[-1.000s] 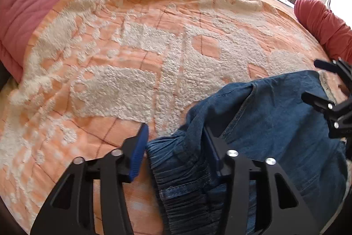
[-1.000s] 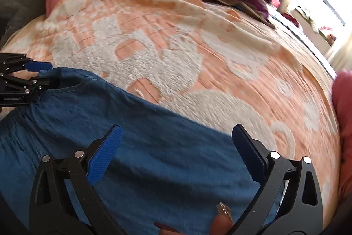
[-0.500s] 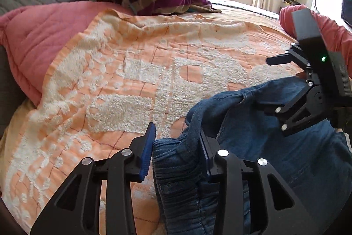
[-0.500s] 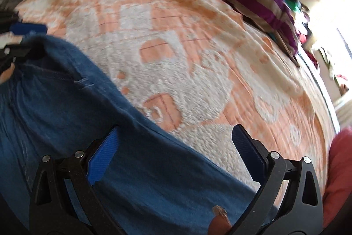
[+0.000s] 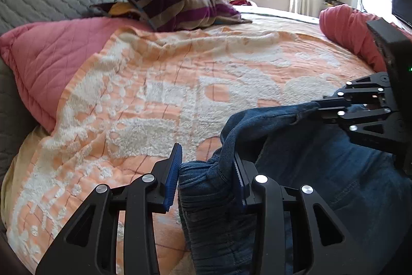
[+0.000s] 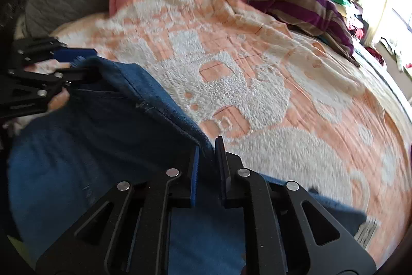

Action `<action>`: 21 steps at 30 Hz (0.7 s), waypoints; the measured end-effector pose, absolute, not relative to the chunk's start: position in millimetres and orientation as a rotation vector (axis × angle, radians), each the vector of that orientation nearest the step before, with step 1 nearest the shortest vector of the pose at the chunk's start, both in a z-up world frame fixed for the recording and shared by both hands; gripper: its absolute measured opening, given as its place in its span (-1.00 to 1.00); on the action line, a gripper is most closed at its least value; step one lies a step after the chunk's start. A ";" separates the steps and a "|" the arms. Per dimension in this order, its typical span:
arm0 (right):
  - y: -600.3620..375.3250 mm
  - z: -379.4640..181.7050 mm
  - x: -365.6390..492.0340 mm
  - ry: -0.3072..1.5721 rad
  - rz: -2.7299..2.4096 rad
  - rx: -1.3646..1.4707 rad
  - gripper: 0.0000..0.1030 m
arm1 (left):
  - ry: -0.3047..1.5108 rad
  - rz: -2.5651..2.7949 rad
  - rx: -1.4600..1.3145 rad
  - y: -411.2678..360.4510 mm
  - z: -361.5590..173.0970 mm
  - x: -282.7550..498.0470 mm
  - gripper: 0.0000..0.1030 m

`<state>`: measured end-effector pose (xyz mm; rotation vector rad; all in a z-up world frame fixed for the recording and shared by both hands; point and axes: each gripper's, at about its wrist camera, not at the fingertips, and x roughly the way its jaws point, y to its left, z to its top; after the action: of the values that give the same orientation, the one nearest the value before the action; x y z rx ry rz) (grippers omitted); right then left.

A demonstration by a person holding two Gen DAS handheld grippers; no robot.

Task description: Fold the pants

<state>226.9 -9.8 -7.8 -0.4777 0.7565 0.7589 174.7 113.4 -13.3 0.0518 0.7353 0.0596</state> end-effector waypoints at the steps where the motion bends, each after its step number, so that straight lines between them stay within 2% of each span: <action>1: -14.6 -4.6 220.6 0.750 0.760 -0.457 -0.88 | 0.722 0.054 0.060 110.9 -11.6 171.3 -0.33; 9: -44.2 15.5 166.0 0.731 0.813 -0.334 -0.90 | 0.677 -0.008 0.015 106.0 4.3 138.0 -0.33; 21: -58.2 28.6 64.9 0.722 0.905 -0.320 -0.92 | 0.712 -0.081 0.013 97.5 10.2 63.5 -0.33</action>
<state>64.9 -58.2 28.6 -0.3195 0.7215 0.9050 63.5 97.5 10.2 0.0133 0.7124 -0.0814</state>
